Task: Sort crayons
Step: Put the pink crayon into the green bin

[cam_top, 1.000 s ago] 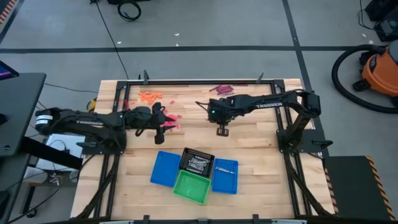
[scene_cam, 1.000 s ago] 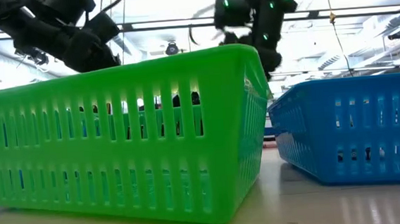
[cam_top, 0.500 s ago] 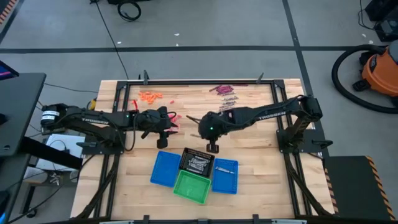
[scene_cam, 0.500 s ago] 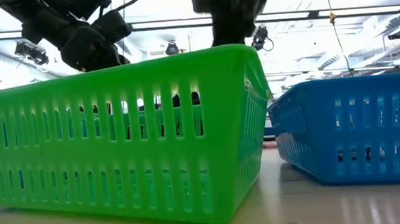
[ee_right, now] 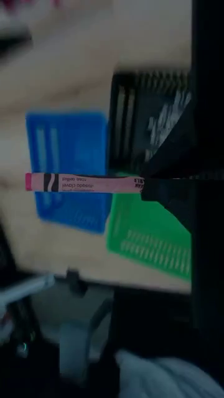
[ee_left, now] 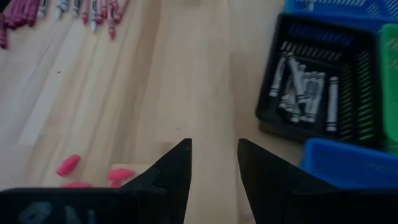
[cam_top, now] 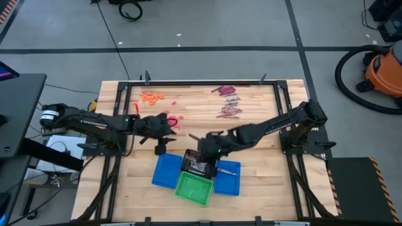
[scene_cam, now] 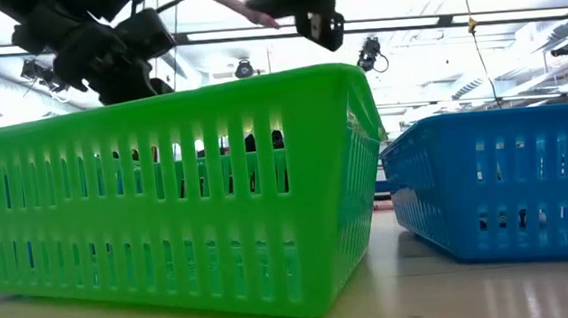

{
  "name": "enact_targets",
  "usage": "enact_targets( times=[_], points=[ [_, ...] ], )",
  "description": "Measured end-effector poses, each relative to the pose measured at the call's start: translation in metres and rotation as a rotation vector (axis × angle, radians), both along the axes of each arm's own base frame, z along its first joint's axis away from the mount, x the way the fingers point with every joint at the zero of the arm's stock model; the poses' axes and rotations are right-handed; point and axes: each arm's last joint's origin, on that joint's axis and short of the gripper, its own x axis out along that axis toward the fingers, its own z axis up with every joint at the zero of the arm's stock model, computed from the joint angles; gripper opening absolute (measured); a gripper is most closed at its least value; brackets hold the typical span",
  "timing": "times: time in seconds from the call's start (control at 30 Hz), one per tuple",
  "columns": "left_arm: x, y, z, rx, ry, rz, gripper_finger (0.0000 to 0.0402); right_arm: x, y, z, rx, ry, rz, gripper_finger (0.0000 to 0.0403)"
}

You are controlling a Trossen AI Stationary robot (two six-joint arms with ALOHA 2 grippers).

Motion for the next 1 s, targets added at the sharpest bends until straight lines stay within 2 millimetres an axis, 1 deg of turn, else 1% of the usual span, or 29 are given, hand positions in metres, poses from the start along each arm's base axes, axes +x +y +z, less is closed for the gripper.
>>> enact_targets(
  times=[0.13, 0.33, 0.5, 0.63, 0.77, 0.93, 1.0],
  points=[
    [-0.003, -0.005, 0.004, 0.003, -0.021, -0.008, 0.0141, 0.008, 0.022, -0.017, 0.086, 0.008, 0.054, 0.0013],
    [-0.003, -0.006, 0.005, 0.0, -0.025, 0.002, 0.0141, 0.016, 0.039, -0.048, 0.149, 0.109, 0.027, 0.0013],
    [-0.003, -0.006, 0.005, 0.0, -0.02, 0.003, 0.0141, 0.032, 0.055, -0.052, 0.159, 0.141, 0.045, 0.0014],
    [-0.003, -0.006, 0.004, 0.0, -0.019, 0.004, 0.0141, 0.041, 0.066, -0.053, 0.112, 0.244, 0.03, 0.0014],
    [-0.003, -0.005, 0.005, 0.005, -0.02, 0.01, 0.0141, 0.052, 0.071, -0.058, 0.07, 0.325, -0.004, 0.0014],
    [-0.003, -0.005, 0.005, 0.005, -0.025, 0.012, 0.0141, 0.058, 0.074, -0.075, 0.02, 0.458, -0.017, 0.0014],
    [-0.003, -0.005, 0.005, 0.003, -0.027, 0.013, 0.0141, 0.061, 0.076, -0.084, 0.029, 0.494, -0.003, 0.0014]
  ],
)
